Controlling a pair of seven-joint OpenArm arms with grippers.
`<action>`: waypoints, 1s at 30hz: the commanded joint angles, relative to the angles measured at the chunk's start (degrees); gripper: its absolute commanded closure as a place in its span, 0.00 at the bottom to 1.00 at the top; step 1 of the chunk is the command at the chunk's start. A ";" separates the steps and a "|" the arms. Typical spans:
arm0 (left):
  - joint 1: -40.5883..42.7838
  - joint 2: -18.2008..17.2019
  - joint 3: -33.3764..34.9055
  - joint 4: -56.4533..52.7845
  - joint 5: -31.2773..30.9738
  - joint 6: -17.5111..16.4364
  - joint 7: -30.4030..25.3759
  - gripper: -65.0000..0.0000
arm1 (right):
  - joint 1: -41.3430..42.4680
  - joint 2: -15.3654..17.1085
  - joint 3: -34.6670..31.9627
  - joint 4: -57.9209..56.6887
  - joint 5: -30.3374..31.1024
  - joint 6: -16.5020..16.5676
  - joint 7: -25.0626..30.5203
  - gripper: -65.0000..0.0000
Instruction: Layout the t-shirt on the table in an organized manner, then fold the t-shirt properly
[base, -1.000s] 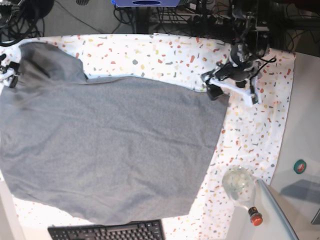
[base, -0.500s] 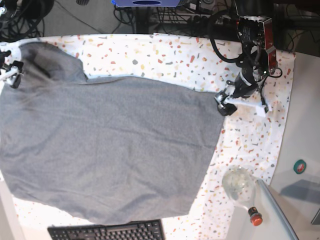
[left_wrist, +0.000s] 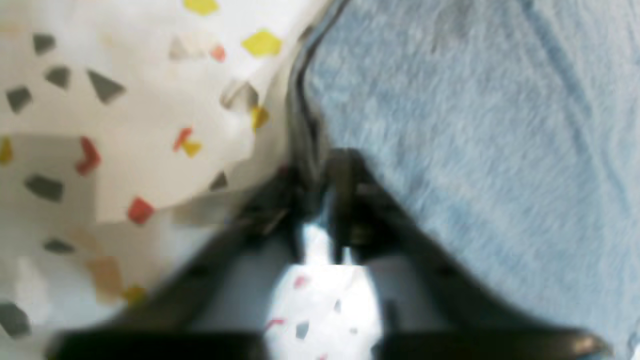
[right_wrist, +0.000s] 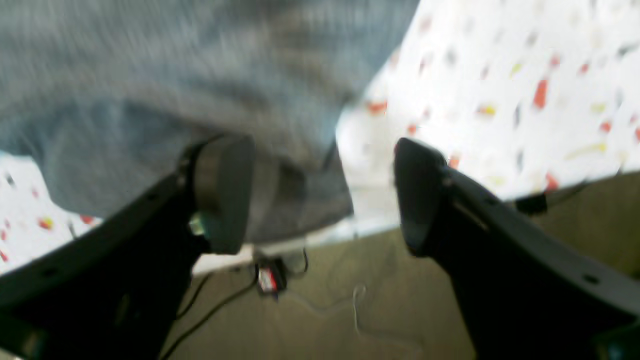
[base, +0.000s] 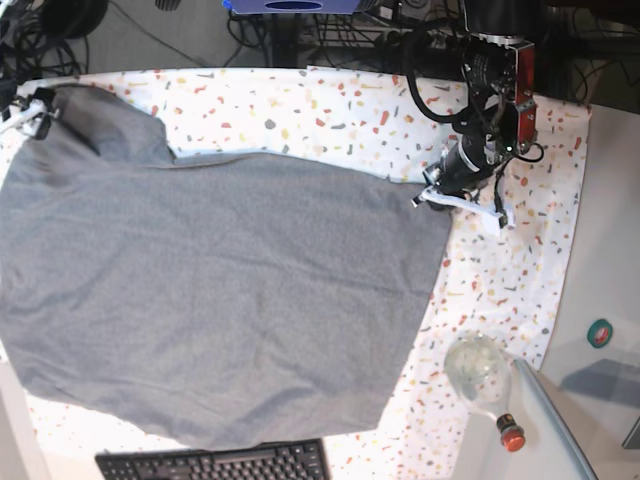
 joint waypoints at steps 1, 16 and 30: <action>-0.28 -0.21 0.02 0.79 -0.47 -0.33 -0.29 1.00 | 0.24 0.87 0.57 0.01 0.53 0.17 -0.18 0.32; -0.28 -0.21 0.54 1.49 -0.47 -0.07 -0.20 1.00 | -2.31 -0.97 -16.93 1.06 0.35 0.00 -1.15 1.00; -0.10 -0.21 0.46 1.49 -0.47 -0.07 -0.20 1.00 | -3.27 -2.82 -28.09 2.29 0.26 -0.18 -4.05 1.00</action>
